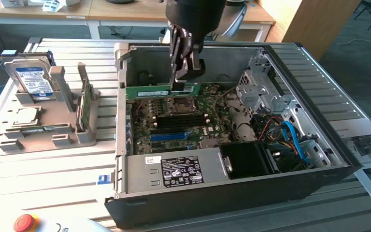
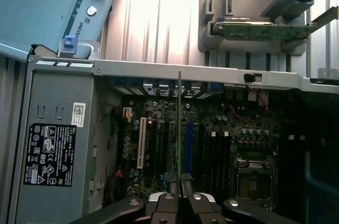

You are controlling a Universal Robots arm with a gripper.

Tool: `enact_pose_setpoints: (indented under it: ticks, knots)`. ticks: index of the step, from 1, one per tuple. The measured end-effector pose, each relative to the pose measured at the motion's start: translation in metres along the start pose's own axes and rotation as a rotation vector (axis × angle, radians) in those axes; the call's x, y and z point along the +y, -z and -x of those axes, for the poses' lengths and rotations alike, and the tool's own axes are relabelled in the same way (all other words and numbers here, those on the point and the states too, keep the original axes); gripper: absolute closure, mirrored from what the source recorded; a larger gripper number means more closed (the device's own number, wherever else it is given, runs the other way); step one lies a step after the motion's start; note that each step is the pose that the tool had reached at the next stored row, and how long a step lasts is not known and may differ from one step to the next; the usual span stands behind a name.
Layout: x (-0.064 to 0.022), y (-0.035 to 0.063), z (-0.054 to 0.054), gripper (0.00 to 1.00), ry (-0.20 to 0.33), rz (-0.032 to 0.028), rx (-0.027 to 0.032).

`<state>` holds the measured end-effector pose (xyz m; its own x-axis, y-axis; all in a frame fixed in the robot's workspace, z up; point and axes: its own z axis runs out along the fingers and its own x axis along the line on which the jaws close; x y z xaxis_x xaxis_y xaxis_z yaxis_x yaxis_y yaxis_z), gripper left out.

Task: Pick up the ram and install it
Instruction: 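Pick up the ram and move it above insertion slot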

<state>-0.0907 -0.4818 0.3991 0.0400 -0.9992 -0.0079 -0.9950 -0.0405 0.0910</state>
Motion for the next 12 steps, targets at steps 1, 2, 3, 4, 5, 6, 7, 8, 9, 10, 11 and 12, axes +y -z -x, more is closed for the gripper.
enact_pose_setpoints:
  ticks: [1,2,3,4,5,6,7,8,9,10,11,12]
  knots:
    - [-0.0028,0.0003,-0.001,0.88,0.000,0.0004,0.0001]
    - [-0.0056,0.0005,-0.001,0.88,0.000,0.0006,-0.0001]
    - [-0.0085,0.0008,-0.002,0.88,0.000,0.0009,0.0000]
    - [-0.0117,0.0011,-0.002,0.88,0.000,0.0012,-0.0001]
    - [-0.0145,0.0014,-0.003,0.88,0.000,0.0017,0.0000]
    - [-0.0174,0.0016,-0.003,0.88,0.000,0.0021,-0.0001]
    - [-0.0202,0.0019,-0.004,0.88,0.000,0.0024,-0.0001]
    - [-0.0230,0.0021,-0.004,0.88,0.000,0.0028,-0.0002]
    - [-0.0256,0.0023,-0.004,0.88,0.000,0.0031,-0.0002]
    - [-0.0283,0.0025,-0.005,0.88,0.000,0.0033,-0.0003]
    - [-0.0307,0.0028,-0.005,0.88,0.000,0.0035,-0.0002]
    - [-0.0330,0.0031,-0.006,0.88,0.000,0.0038,-0.0001]
